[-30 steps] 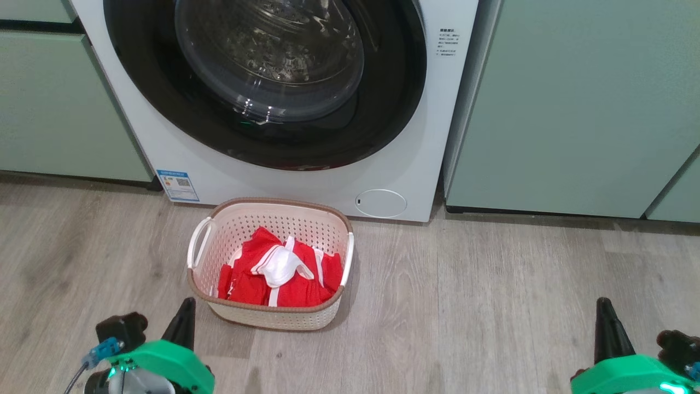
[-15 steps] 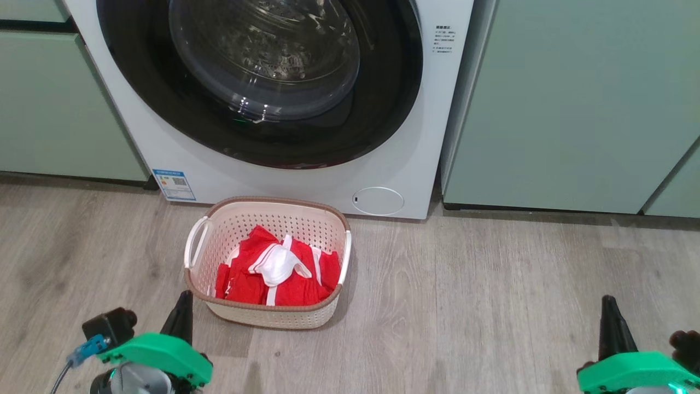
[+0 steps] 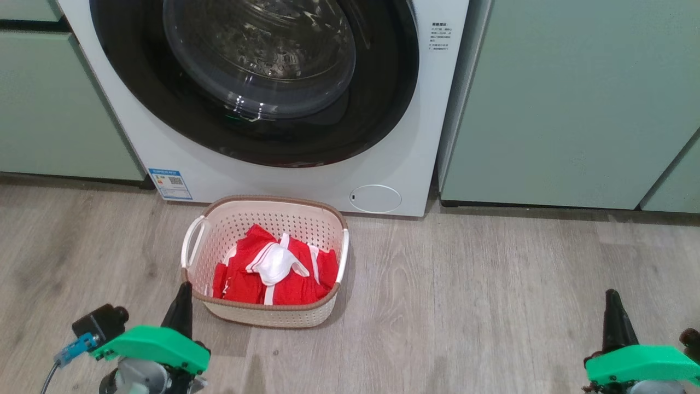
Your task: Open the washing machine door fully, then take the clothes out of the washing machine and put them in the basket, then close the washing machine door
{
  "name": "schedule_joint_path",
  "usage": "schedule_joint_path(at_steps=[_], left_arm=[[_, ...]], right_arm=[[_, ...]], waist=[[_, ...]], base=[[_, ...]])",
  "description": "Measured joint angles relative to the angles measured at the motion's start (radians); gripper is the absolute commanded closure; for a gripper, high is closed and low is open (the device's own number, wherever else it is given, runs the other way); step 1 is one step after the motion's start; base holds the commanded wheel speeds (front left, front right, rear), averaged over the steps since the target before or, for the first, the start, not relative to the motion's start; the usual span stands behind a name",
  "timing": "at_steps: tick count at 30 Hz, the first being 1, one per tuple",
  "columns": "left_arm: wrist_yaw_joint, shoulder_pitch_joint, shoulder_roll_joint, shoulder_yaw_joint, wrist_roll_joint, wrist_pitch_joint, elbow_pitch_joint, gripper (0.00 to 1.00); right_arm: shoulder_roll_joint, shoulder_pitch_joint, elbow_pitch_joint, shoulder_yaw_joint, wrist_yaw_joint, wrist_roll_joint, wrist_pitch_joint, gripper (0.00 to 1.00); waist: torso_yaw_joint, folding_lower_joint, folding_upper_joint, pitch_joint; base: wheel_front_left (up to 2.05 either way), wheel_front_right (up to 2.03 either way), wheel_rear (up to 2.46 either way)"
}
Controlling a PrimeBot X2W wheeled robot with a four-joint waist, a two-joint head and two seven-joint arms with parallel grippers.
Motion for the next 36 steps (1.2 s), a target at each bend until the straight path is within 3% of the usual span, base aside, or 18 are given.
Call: schedule_joint_path(at_steps=[36], left_arm=[[0.0, 0.008, -0.035, 0.054, -0.343, 0.101, -0.109, 1.0]], right_arm=[[-0.001, -0.019, -0.044, -0.007, 0.0, 0.389, 0.103, 1.0]], waist=[[-0.022, 0.0, 0.0, 0.017]], base=[[0.0, 0.0, 0.0]])
